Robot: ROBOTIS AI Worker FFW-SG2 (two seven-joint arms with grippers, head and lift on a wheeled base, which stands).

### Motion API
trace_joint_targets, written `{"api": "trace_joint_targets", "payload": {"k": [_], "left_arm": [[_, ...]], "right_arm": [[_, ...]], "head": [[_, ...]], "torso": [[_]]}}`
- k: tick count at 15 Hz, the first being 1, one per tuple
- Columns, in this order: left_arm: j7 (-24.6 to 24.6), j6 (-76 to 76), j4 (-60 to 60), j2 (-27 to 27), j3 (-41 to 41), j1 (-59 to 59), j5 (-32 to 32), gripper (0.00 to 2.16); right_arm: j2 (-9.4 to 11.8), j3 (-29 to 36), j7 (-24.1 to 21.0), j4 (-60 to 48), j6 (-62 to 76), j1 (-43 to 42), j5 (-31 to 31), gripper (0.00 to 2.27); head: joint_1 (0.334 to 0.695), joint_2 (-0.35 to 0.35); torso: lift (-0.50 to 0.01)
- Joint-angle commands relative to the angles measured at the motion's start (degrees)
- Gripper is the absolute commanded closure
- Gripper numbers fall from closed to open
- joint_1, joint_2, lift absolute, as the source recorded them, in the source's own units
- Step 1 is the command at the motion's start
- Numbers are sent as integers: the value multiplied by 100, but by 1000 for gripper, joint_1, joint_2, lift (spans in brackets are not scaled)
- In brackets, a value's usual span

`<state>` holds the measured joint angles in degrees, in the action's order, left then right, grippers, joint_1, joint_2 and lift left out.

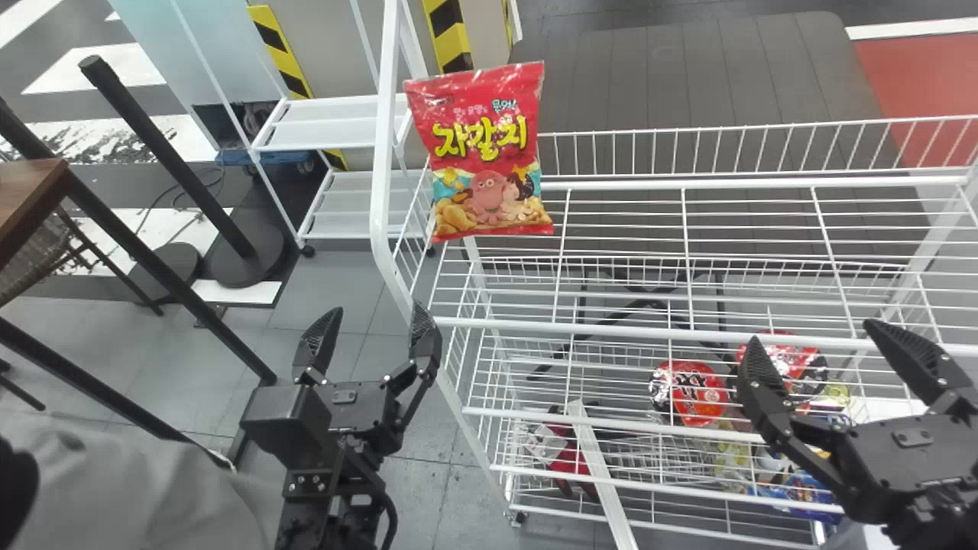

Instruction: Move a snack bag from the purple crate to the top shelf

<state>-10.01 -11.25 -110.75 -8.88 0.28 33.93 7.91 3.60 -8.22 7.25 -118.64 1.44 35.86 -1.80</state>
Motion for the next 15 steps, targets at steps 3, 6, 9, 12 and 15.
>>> {"api": "trace_joint_targets", "payload": {"k": [3,6,9,12,15], "left_arm": [[-1,-39,10,0,-19,9,0,161],[8,-21,10,0,-19,0,-9,161],[-1,-39,10,0,-19,0,-9,161],[-1,-21,10,0,-19,0,-9,161],[-1,-21,27,0,-19,-9,-9,161]], "right_arm": [[-8,-22,-13,-2,18,0,49,-1],[-8,-31,-13,-2,18,0,49,-1],[-8,-40,-13,-2,18,0,49,-1],[-8,-84,-171,-2,18,9,145,-1],[9,-260,-707,-2,0,0,312,-1]], "head": [[695,228],[695,228],[695,229],[695,229],[695,218]], "torso": [[0],[0],[0],[0],[-16]]}}
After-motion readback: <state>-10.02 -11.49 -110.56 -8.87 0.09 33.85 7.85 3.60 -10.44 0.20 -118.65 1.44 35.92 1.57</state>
